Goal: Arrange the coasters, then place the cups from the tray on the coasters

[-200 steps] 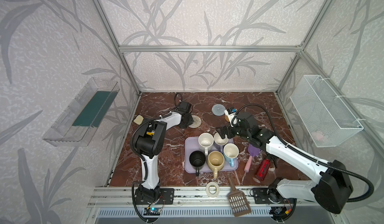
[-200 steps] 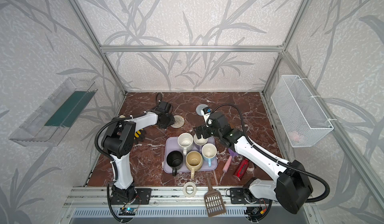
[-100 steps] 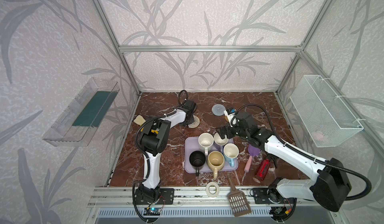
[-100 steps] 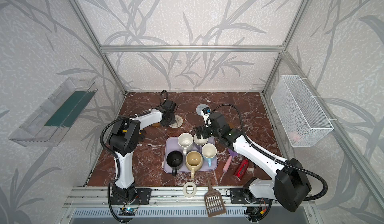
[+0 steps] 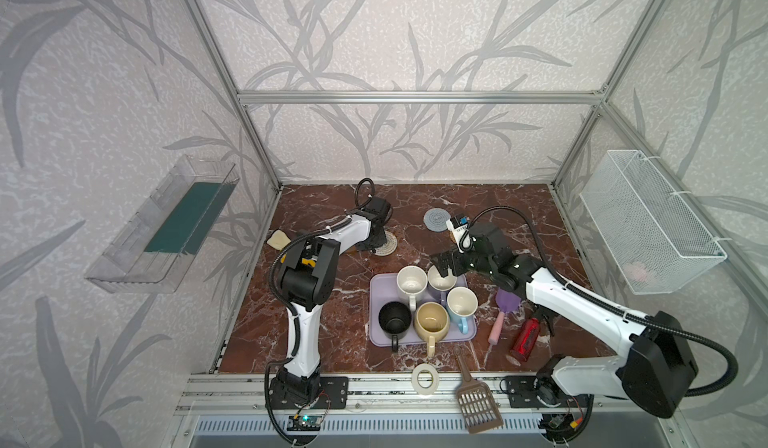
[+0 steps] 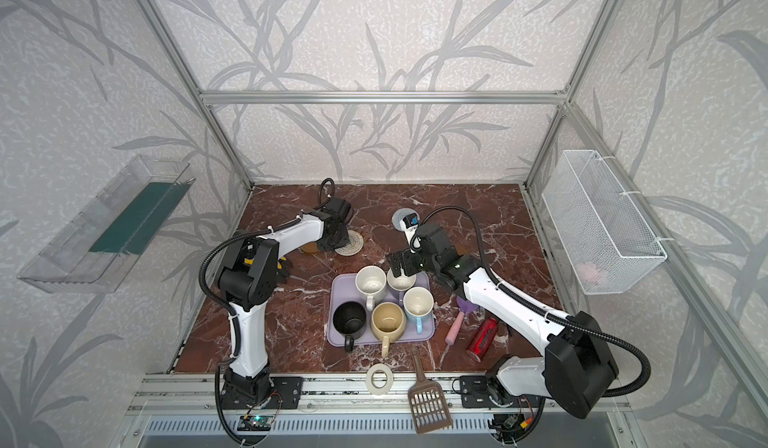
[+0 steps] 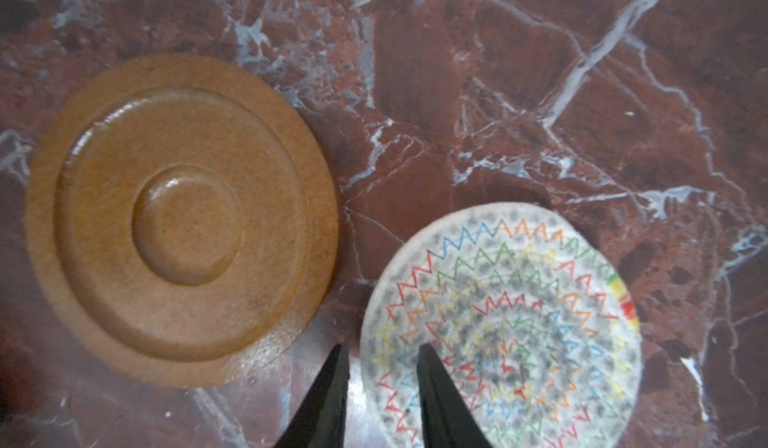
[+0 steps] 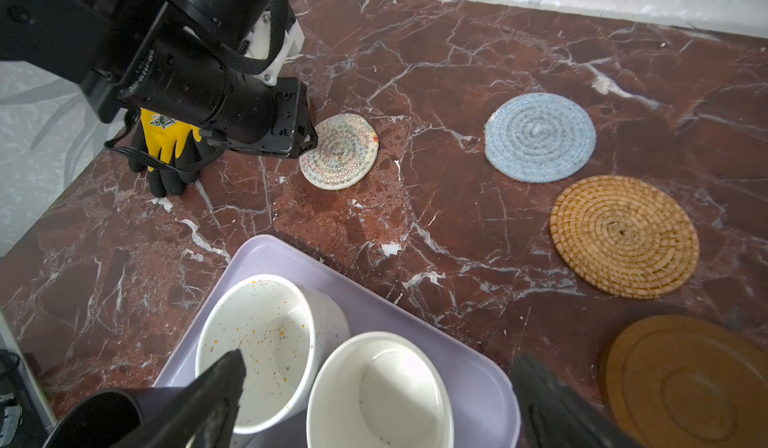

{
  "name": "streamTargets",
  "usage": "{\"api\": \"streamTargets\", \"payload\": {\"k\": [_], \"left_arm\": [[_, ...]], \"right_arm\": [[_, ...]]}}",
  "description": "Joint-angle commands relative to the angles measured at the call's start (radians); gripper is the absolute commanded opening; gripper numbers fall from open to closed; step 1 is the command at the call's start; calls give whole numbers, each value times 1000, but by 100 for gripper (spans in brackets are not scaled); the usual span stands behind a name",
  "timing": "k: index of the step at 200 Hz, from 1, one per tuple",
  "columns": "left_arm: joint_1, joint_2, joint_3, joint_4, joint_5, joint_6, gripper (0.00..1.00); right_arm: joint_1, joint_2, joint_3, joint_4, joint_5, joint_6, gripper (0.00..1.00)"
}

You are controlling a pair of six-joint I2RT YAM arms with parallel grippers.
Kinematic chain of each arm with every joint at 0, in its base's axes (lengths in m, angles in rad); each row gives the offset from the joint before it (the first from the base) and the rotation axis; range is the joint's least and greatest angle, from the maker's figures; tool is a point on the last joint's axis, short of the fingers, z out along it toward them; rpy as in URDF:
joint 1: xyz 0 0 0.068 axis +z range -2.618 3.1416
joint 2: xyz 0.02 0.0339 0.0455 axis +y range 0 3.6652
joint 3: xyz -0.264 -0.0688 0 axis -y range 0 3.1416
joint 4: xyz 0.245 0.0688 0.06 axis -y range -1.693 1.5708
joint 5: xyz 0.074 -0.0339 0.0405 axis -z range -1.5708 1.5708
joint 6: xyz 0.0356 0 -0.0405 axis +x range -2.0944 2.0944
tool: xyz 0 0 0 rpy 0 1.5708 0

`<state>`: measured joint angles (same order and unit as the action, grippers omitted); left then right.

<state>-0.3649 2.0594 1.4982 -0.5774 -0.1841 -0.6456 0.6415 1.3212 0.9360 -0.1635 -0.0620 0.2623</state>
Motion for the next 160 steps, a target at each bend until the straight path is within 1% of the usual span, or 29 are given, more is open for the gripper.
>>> {"api": "streamTargets", "payload": {"k": [1, 20, 32, 51, 63, 72, 78, 87, 95, 123, 143, 160], "left_arm": [[-1, -114, 54, -73, -20, 1, 33], [0, -174, 54, -76, -23, 6, 37], [2, -210, 49, -75, -6, 6, 46], [2, -278, 21, -49, 70, 6, 67], [1, -342, -30, -5, 124, 9, 84], [2, -396, -84, 44, 171, 15, 93], [3, -436, -129, 91, 206, 30, 97], [3, -494, -196, 158, 261, 30, 99], [4, -540, -243, 183, 304, 23, 99], [6, -674, -341, 145, 381, 37, 99], [6, -770, -438, 190, 442, 18, 99], [6, -823, -505, 234, 494, -4, 99]], "right_arm": [[-2, -18, 35, 0, 46, 16, 99], [-5, -18, 56, -21, 69, 15, 99], [-12, -13, 80, -54, 85, 8, 99], [-41, -2, 109, -81, 82, -7, 99], [-72, 9, 121, -89, 64, -8, 99], [-101, 22, 130, -96, 40, -6, 99], [-120, 33, 136, -103, 28, -3, 99], [-146, 50, 145, -114, 18, -1, 99], [-166, 64, 151, -120, 16, -5, 99], [-221, 153, 208, -144, -58, -61, 99], [-226, 254, 291, -194, -76, -114, 99], [-226, 341, 367, -233, -90, -139, 100]]}}
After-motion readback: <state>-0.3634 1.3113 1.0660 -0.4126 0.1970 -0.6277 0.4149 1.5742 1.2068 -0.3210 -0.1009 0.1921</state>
